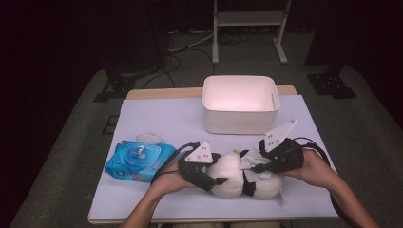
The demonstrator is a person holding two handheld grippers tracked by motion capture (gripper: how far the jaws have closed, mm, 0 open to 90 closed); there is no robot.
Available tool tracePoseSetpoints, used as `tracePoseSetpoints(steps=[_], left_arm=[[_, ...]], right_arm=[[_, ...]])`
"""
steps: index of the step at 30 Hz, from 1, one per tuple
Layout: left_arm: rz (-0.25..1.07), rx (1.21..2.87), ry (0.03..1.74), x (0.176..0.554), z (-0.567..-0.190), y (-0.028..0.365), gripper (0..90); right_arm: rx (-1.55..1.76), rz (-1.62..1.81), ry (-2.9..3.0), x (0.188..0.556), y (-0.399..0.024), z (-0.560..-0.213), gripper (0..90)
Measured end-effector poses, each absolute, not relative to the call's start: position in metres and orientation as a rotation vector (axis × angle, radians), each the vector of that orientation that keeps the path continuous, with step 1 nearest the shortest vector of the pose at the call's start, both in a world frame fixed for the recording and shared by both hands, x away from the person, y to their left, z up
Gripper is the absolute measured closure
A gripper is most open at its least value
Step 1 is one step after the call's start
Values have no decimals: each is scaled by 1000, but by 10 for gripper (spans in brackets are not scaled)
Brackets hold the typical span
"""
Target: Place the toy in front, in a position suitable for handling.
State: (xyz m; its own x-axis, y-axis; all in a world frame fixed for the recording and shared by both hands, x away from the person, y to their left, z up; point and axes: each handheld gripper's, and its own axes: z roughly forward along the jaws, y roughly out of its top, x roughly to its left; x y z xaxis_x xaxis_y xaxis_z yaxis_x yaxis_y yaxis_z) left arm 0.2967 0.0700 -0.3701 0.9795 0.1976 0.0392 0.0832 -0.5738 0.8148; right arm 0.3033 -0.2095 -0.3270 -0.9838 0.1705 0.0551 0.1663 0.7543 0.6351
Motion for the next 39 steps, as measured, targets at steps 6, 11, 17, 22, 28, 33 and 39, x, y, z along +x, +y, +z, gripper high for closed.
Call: tracePoseSetpoints(steps=[6,11,17,22,28,33,39], left_arm=[[104,2187,230,302,-374,70,159],[74,2186,213,300,-377,70,320],[74,2188,198,298,-374,68,404],[79,2199,191,294,-370,62,406],[92,2199,194,293,-371,62,405],[89,2187,209,293,-374,65,405],[96,2185,209,293,-372,63,407]], right_arm=[[279,1088,2948,301,-215,-330,824],[280,1108,2953,301,-215,-331,824],[236,1107,2947,300,-202,-326,824],[172,1094,2948,300,-181,-324,823],[132,1126,2924,302,-165,-316,823],[181,1082,2945,305,-174,-323,823],[225,1083,2947,305,-183,-325,823]])
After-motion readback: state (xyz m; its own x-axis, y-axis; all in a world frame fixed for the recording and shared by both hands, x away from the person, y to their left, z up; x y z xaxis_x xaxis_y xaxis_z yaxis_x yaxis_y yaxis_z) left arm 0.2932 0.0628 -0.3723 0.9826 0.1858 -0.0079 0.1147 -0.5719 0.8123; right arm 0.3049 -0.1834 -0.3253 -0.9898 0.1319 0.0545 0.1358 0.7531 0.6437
